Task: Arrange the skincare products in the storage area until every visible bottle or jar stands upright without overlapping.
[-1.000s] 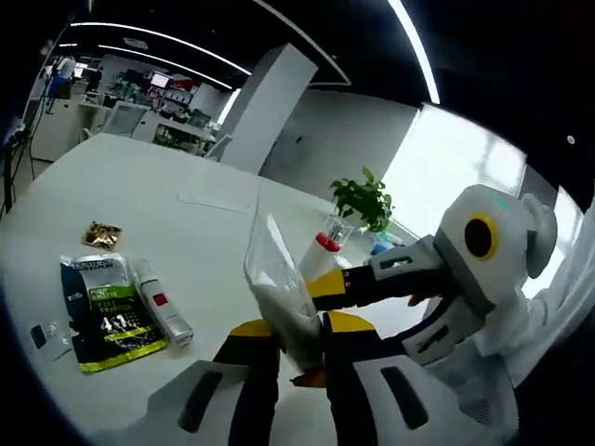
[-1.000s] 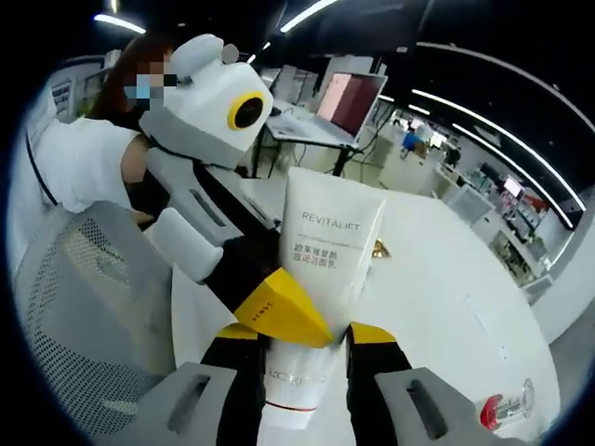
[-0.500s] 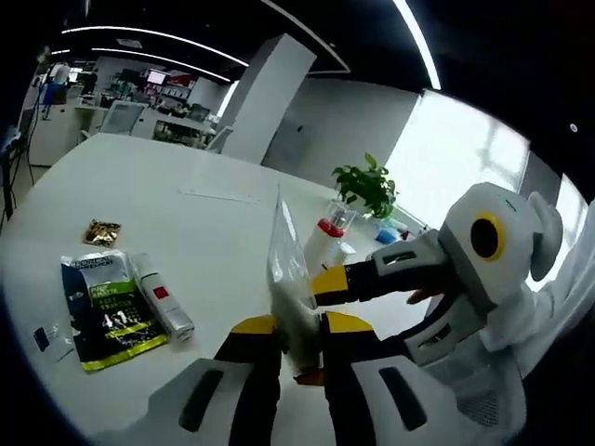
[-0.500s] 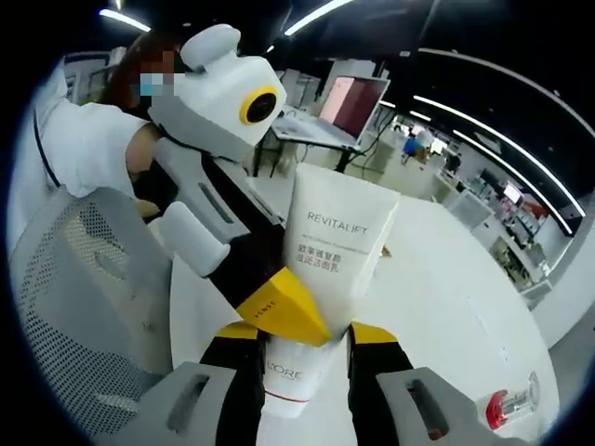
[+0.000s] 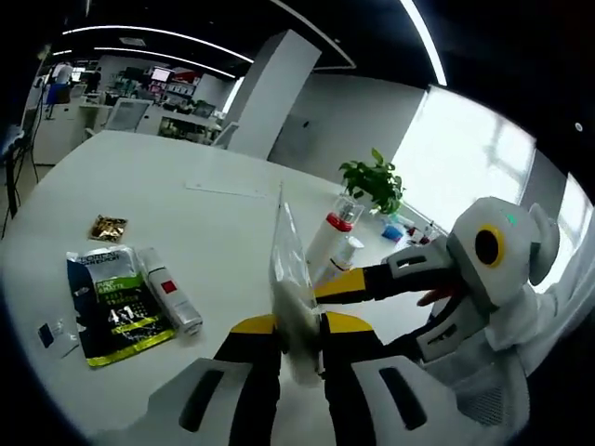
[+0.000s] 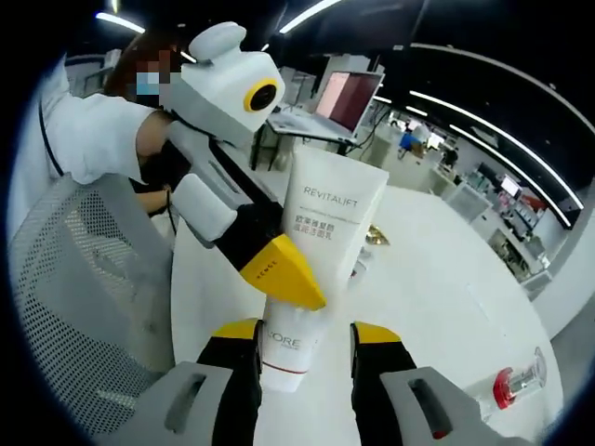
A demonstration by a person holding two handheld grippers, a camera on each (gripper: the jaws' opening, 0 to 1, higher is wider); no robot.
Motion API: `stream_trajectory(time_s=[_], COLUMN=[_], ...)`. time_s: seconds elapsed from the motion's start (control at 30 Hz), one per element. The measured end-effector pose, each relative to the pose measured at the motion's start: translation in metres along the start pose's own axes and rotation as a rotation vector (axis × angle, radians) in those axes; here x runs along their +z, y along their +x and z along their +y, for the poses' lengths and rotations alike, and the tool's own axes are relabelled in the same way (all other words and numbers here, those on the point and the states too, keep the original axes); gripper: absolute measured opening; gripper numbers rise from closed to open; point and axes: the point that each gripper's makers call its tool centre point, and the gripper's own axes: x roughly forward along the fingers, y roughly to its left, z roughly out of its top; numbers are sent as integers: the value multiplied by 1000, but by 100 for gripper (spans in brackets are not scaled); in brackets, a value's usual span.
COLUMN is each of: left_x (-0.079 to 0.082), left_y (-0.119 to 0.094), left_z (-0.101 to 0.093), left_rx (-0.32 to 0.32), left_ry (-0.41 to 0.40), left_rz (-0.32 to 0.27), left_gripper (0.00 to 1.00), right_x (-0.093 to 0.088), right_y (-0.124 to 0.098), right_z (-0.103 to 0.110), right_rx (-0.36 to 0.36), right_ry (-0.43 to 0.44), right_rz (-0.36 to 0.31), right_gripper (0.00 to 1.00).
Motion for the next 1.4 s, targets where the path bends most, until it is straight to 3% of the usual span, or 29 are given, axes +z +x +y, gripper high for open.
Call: stream_trajectory(time_s=[0.4,0.83,1.23,1.4], left_x=[-8,-13,-13,-13], left_y=[2,0,3,5], left_z=[2,3,-1,-9], left_rx=[2,21,33,15], left_ry=[9,54,153,252], left_rz=[39,64,76,81], left_gripper=[11,11,11,11], right_x=[-15,-41,-51,-50], right_y=[-19,-43,-54,-65], right_z=[-10,-25,-30,-41], right_rx=[-47,-129,-149,-178], right_ry=[52,173,213,207], right_rz=[5,4,10,1], right_gripper=[34,43,48,46])
